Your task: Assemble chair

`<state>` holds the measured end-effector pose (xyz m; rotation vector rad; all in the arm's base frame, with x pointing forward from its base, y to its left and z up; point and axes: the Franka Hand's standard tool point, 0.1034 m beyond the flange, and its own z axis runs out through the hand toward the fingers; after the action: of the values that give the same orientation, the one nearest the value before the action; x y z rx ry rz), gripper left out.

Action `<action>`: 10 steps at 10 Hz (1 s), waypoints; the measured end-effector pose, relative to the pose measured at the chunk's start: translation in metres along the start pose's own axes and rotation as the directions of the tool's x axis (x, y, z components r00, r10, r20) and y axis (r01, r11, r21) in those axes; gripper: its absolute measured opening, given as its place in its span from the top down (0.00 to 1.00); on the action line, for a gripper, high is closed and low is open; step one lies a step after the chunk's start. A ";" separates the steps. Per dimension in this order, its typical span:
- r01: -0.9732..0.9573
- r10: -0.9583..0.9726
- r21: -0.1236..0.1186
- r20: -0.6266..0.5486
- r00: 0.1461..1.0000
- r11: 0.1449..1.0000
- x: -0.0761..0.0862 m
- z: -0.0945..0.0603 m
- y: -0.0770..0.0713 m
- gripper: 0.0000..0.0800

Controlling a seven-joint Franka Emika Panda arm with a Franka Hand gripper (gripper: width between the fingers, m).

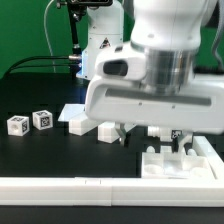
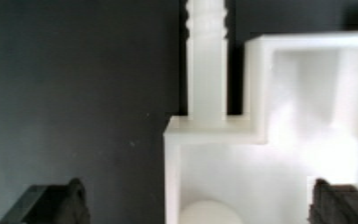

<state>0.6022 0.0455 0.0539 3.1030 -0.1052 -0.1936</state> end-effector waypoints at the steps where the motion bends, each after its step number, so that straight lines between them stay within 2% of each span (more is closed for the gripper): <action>1: 0.109 -0.109 0.010 -0.002 0.994 0.994 -0.008 -0.011 -0.005 0.20; 3: 0.276 -0.277 -0.017 -0.048 0.960 0.961 -0.025 -0.019 -0.024 0.19; 6: 0.445 -0.446 -0.032 -0.038 0.894 0.895 -0.024 -0.017 -0.017 0.19; 7: 0.541 -0.543 -0.040 -0.036 0.839 0.840 -0.025 -0.016 -0.017 0.19; 8: 0.712 -0.714 -0.054 -0.034 0.699 0.700 -0.032 -0.011 -0.023 0.19; 9: 0.816 -0.817 -0.038 -0.016 0.576 0.577 -0.046 -0.004 -0.027 0.19; 10: 0.853 -0.854 -0.039 -0.019 0.520 0.521 -0.059 -0.002 -0.031 0.19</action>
Offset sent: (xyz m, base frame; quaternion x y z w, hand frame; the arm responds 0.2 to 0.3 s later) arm 0.0000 0.0000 0.0000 0.0000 0.0000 -0.1938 0.9810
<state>0.5463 0.0804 0.0621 2.7941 1.4478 -0.1398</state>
